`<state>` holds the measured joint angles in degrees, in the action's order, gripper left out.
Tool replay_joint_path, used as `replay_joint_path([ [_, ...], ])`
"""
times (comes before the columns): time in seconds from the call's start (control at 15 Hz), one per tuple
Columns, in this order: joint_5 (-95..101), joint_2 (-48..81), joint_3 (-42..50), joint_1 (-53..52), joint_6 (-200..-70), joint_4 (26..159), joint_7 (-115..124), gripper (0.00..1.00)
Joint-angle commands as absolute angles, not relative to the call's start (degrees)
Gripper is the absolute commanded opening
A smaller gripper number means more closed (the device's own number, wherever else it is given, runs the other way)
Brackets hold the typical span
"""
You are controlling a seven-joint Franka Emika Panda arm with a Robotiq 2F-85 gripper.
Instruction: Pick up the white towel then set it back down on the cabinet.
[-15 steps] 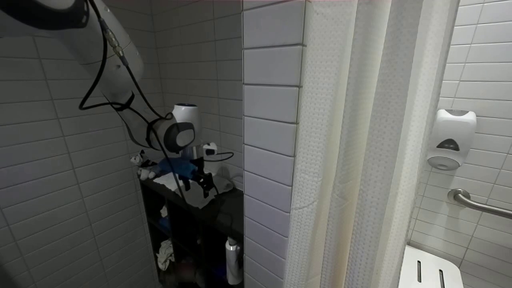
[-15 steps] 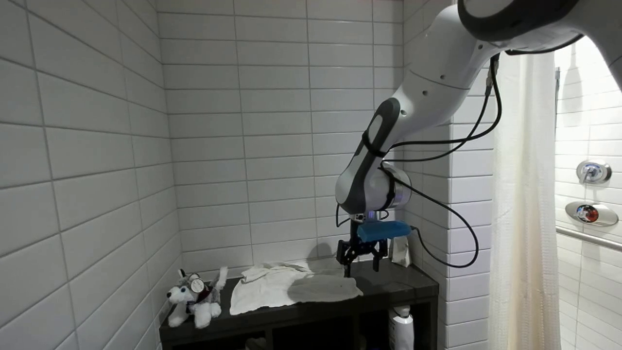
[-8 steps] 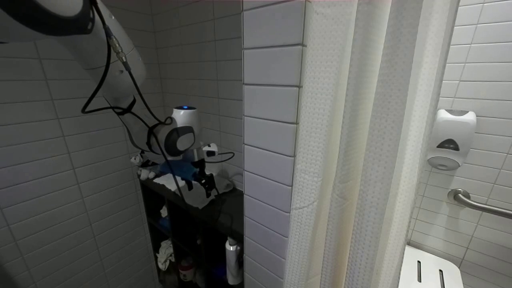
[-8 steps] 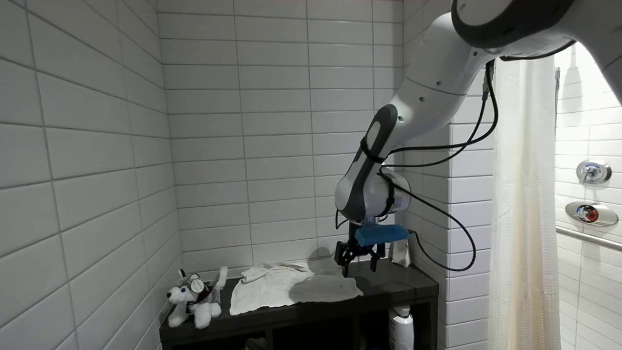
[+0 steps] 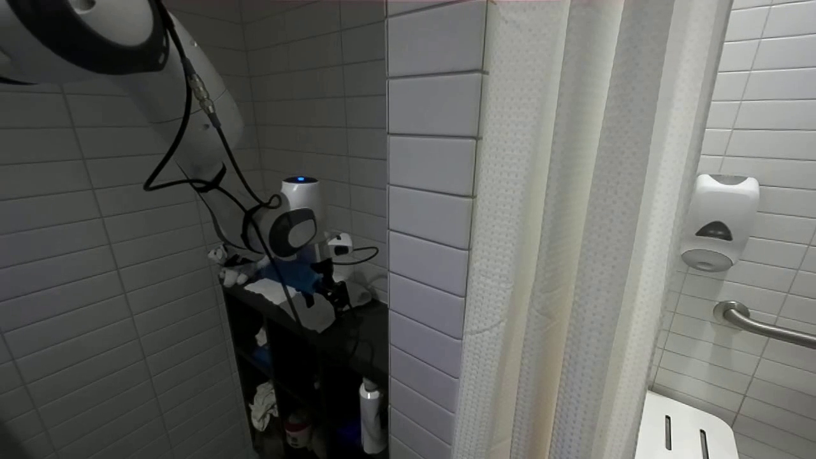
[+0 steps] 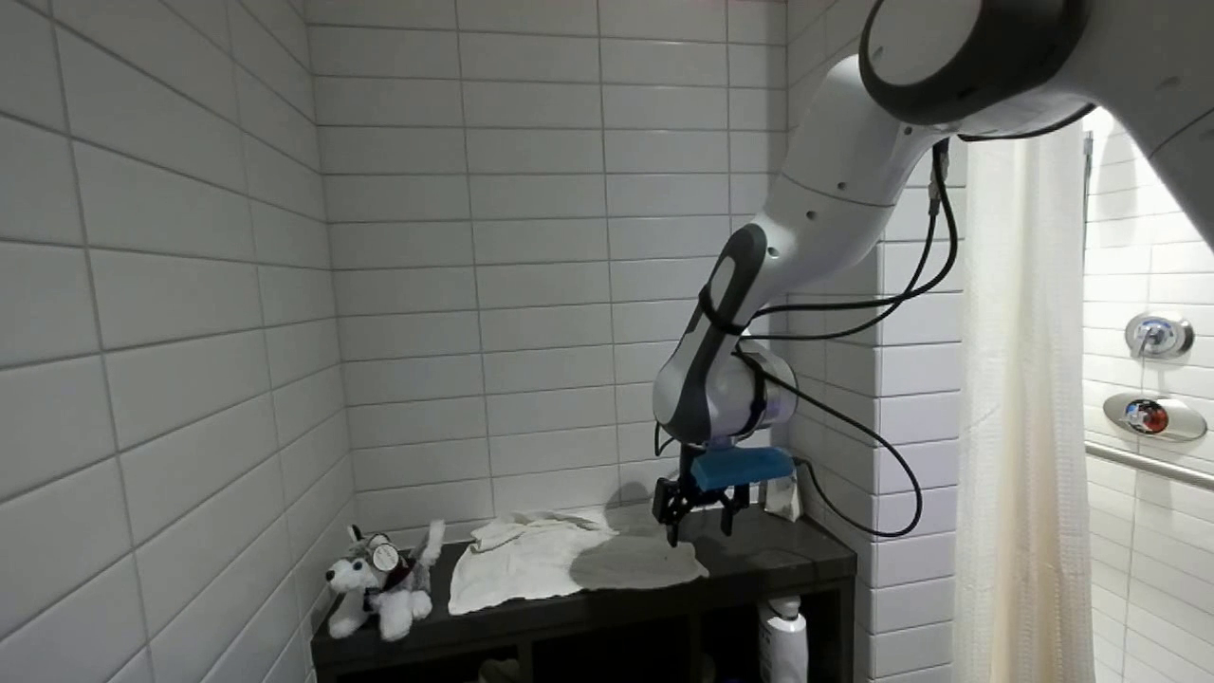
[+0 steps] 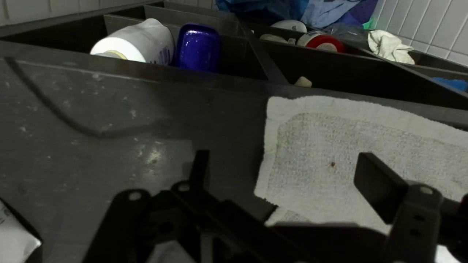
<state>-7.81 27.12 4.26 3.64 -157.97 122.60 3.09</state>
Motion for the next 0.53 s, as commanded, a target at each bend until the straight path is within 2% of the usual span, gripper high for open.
replay_joint_path([
  [0.0, -6.85, 30.15, 4.27, 4.15, -158.61, 119.57, 3.67, 1.0],
  [0.47, -6.3, 34.23, 5.09, 3.47, -158.36, 115.83, 4.71, 1.0],
])
